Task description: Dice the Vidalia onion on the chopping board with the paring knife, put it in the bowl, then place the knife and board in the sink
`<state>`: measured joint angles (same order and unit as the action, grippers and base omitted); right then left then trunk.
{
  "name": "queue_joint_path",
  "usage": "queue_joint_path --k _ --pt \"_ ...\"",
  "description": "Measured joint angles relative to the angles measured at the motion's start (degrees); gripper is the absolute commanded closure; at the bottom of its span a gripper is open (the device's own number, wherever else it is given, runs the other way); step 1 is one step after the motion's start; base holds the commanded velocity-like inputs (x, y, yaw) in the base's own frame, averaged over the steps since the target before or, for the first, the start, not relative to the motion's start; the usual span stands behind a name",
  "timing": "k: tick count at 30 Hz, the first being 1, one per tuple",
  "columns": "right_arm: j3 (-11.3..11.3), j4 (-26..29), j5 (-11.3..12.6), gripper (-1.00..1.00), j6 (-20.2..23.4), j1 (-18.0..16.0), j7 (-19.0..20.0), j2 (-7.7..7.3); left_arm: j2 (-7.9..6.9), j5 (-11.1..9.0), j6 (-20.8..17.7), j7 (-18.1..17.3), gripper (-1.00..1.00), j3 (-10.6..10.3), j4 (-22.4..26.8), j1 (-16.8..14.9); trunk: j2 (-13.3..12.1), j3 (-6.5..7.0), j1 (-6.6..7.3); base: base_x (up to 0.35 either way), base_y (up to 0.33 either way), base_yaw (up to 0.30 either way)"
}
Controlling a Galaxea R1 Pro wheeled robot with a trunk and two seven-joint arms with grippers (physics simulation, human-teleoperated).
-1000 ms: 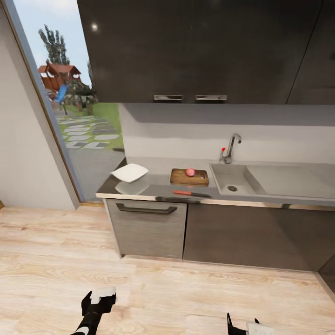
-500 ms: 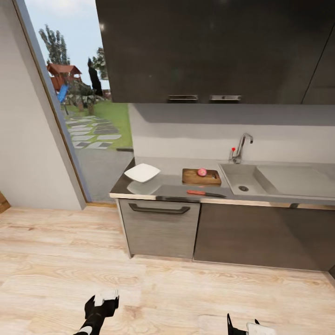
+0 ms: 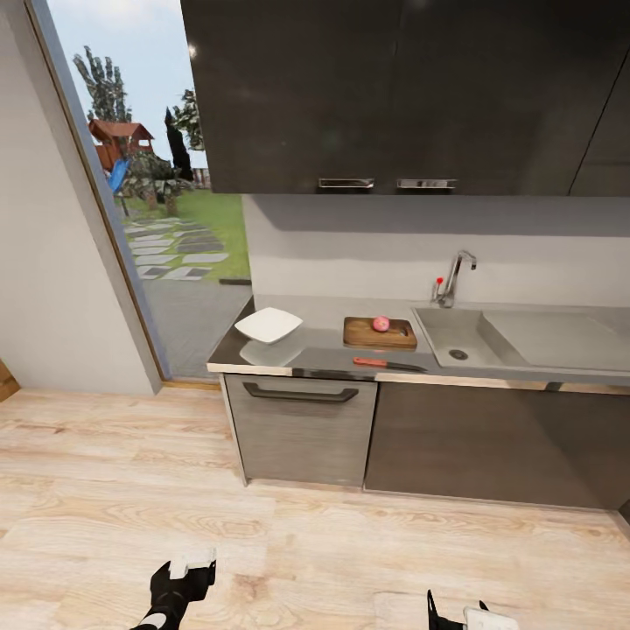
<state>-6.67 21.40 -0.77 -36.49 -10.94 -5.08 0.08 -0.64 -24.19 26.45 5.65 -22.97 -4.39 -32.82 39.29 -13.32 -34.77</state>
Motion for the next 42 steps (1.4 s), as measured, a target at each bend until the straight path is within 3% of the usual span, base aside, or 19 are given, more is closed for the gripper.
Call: queue_joint_path --k 42 --pt "0.03 -0.08 0.00 -1.00 0.26 0.00 -0.12 0.06 -0.09 0.01 -0.07 0.03 -1.00 0.05 0.00 -0.03 0.00 0.00 0.00 0.000 0.000 0.000"
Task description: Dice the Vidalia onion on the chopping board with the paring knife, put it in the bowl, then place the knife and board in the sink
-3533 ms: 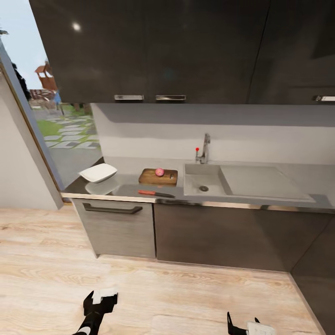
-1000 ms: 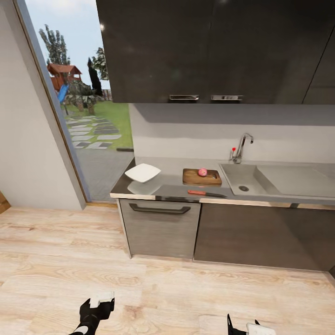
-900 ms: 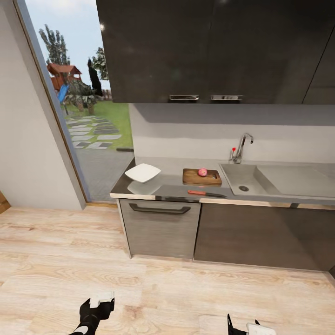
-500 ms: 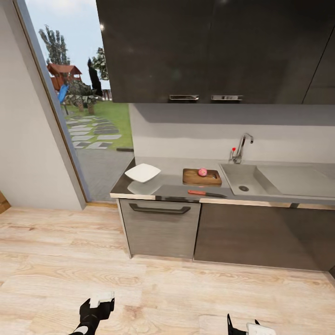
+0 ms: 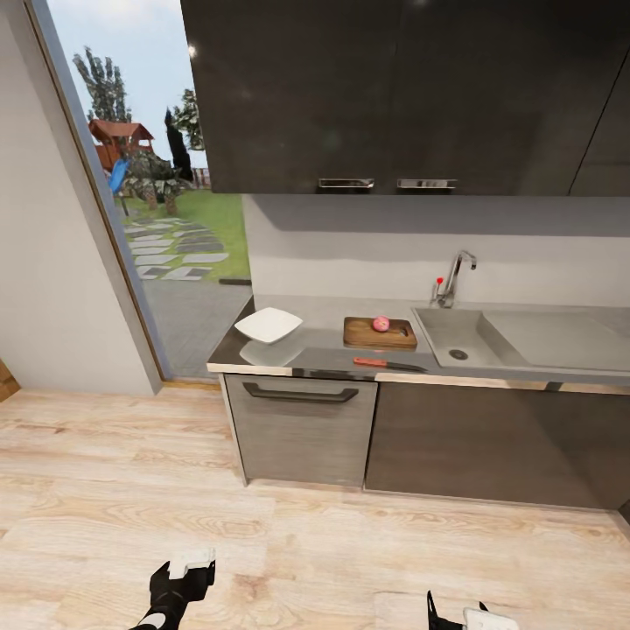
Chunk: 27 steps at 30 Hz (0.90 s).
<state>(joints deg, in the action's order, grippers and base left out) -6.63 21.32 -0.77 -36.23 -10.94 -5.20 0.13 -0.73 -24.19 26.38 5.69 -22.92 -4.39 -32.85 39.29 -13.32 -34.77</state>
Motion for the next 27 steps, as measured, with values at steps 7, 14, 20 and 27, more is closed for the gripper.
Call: queue_joint_path --k 7,14,20,27 --pt "-0.03 -0.02 -0.01 -1.00 0.00 0.00 0.02 -0.05 0.02 0.01 0.02 0.00 -1.00 -0.01 0.00 0.04 0.00 0.00 0.00 0.000 0.000 0.000" --pt "-0.04 -0.01 -0.01 -1.00 -0.03 0.00 0.03 -0.05 0.01 -0.01 0.02 0.00 -1.00 -0.02 0.00 0.04 0.00 0.00 0.00 0.000 0.000 0.000" --pt "0.00 0.02 -0.01 -1.00 -0.14 0.00 0.00 0.01 0.00 -0.02 0.06 0.00 -1.00 -0.04 0.00 0.02 0.00 0.00 0.00 0.000 0.000 0.000" --pt "0.02 0.01 -0.01 -1.00 -0.09 0.00 -0.01 0.02 -0.01 -0.01 0.04 0.00 -1.00 0.01 0.00 0.03 0.00 0.00 0.00 0.000 0.000 0.000"
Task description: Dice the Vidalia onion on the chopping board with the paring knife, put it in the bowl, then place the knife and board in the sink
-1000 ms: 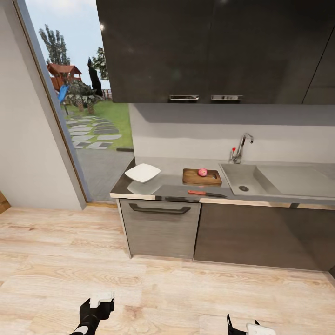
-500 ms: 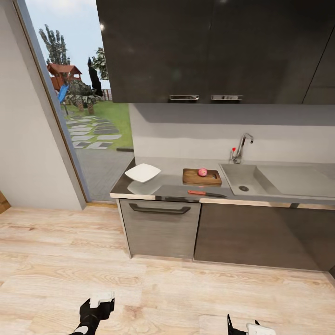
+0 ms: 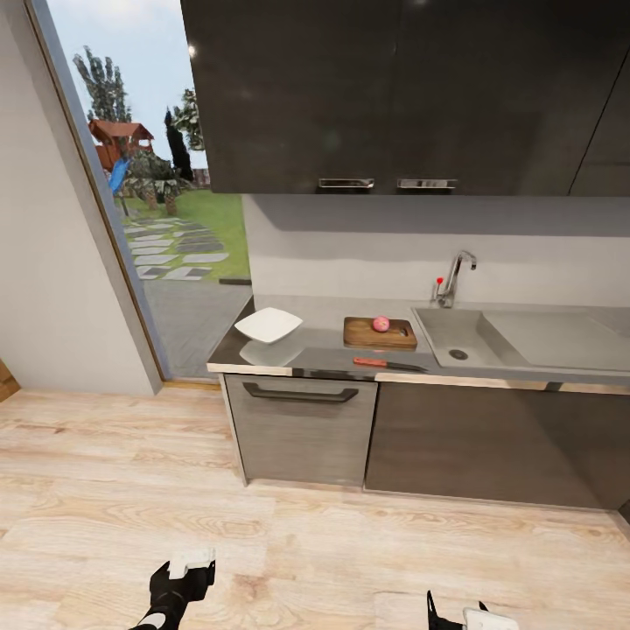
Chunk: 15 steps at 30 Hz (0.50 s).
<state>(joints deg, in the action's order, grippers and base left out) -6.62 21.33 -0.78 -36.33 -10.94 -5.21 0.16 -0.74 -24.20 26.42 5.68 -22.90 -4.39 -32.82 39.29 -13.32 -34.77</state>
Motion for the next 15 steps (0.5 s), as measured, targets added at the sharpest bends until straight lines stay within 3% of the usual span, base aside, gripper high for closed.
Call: queue_joint_path --k 15 --pt "0.15 -0.03 0.06 -1.00 -0.05 0.00 -0.08 0.25 0.11 0.01 0.05 -0.17 -1.00 -0.05 0.02 0.01 0.00 0.00 0.00 0.000 0.000 0.000"
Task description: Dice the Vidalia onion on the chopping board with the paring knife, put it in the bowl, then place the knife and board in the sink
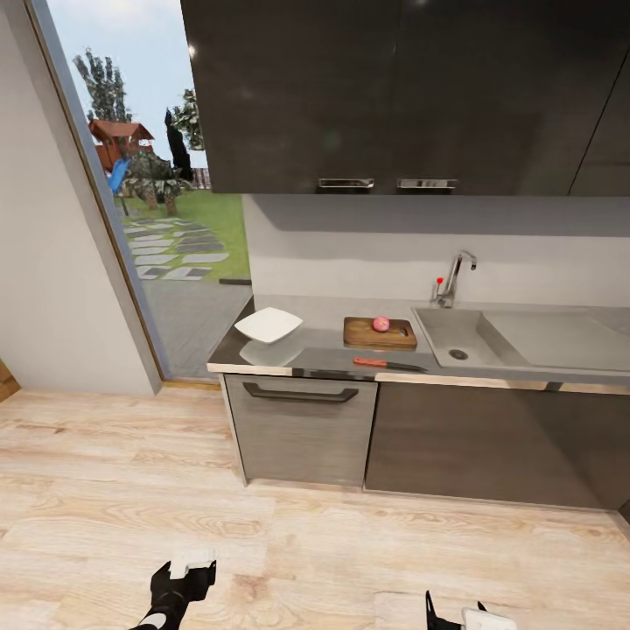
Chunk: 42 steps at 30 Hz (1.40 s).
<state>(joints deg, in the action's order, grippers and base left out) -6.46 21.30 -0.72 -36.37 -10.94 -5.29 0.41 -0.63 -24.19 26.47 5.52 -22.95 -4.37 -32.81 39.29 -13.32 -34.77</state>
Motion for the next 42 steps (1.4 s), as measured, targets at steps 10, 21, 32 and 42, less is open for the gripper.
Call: queue_joint_path --k 10,21,32,42 --pt "-0.03 0.01 0.01 -1.00 0.09 0.00 0.00 0.10 2.42 -0.07 -0.16 -0.12 -1.00 -0.02 0.04 0.02 0.00 0.00 0.00 0.000 0.000 0.000" --pt "-0.27 2.43 0.01 -1.00 1.75 -0.02 -0.44 0.20 4.26 -0.05 -0.15 0.04 -1.00 -0.05 0.06 -0.01 0.00 0.00 0.00 0.000 0.000 0.000" --pt "-0.22 21.52 0.04 -1.00 21.96 -0.10 -2.61 0.94 4.16 -0.09 -0.16 -0.19 -1.00 0.04 0.11 0.03 0.00 0.01 0.00 0.000 0.000 0.000" --pt "5.51 49.50 0.04 -1.00 43.34 -0.46 -7.22 3.26 2.64 -0.11 -0.16 0.06 -1.00 0.07 0.02 0.02 0.00 0.01 0.01 0.000 0.000 0.000"
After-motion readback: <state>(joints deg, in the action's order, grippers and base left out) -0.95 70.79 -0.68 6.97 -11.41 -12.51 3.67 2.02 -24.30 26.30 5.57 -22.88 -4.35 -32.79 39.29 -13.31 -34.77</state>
